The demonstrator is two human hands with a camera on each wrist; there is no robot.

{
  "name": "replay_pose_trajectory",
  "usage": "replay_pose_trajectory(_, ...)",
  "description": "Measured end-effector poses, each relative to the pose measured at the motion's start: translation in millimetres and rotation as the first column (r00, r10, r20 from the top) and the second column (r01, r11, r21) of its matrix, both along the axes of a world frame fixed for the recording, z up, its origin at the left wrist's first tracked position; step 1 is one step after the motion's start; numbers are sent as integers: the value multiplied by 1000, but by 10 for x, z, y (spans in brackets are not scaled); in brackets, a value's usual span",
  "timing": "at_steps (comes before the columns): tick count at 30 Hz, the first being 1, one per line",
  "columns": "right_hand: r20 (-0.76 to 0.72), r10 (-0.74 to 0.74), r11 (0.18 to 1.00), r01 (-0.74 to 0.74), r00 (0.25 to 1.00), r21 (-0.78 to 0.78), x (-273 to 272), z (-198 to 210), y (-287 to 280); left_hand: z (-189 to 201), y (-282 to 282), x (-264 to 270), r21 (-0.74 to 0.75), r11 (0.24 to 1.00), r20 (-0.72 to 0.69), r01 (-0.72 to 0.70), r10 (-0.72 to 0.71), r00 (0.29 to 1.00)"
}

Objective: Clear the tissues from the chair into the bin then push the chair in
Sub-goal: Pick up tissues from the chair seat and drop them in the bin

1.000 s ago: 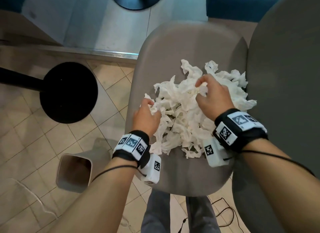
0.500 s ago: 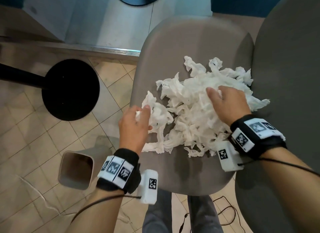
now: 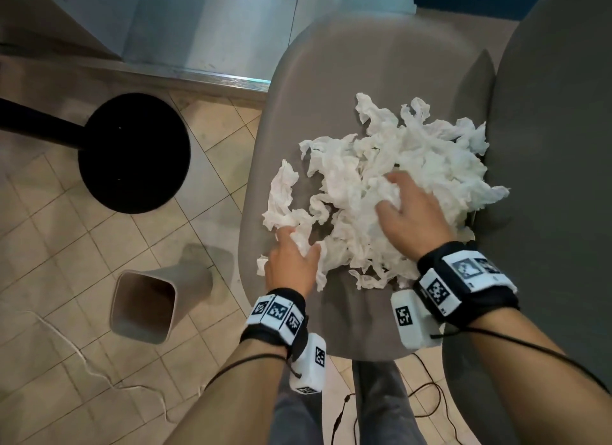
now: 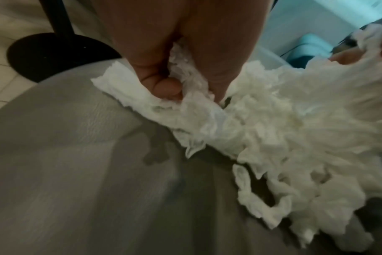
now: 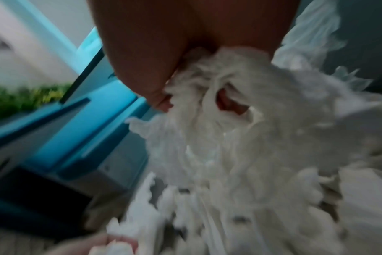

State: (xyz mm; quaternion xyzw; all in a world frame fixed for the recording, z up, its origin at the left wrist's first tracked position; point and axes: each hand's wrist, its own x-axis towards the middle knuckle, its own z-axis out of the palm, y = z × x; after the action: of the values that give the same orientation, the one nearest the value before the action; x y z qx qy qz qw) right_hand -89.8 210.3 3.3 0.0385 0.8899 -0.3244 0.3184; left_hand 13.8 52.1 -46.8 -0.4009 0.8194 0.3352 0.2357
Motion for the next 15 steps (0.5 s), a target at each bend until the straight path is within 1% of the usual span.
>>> replay_pose_trajectory(2,43,120,988,-124,992,97,41,-126,-64,-21,26,-5,-27,999,68,39,-37,997)
replay_pose_trajectory(3,87,177,969,-189,980,159,49,-184,-73,-8,32,-13,-33,998,74,53,-50,996)
replay_pose_trajectory(4,139,217,944,-244,966,222,46,-240,-66,21,29,-19,-29,998,53,55,-53,997)
replay_pose_trajectory(6,168,252,912,-291,953,289,19,-284,-37,97,1,-17,7,999,-41,35,-35,999)
replay_pose_trajectory(8,120,238,920,-263,964,289,3,-266,13,182,-43,0,40,999,-155,-7,13,988)
replay_pose_trajectory(10,69,187,943,-199,980,265,-6,-206,64,285,-78,26,59,997,-232,-50,62,971)
replay_pose_trajectory(13,-69,85,982,-72,994,172,-20,-72,114,444,-100,51,87,987,-293,-137,156,943)
replay_pose_trajectory(15,-135,75,993,-61,988,101,-21,-28,134,542,-98,52,141,968,-297,-208,242,924)
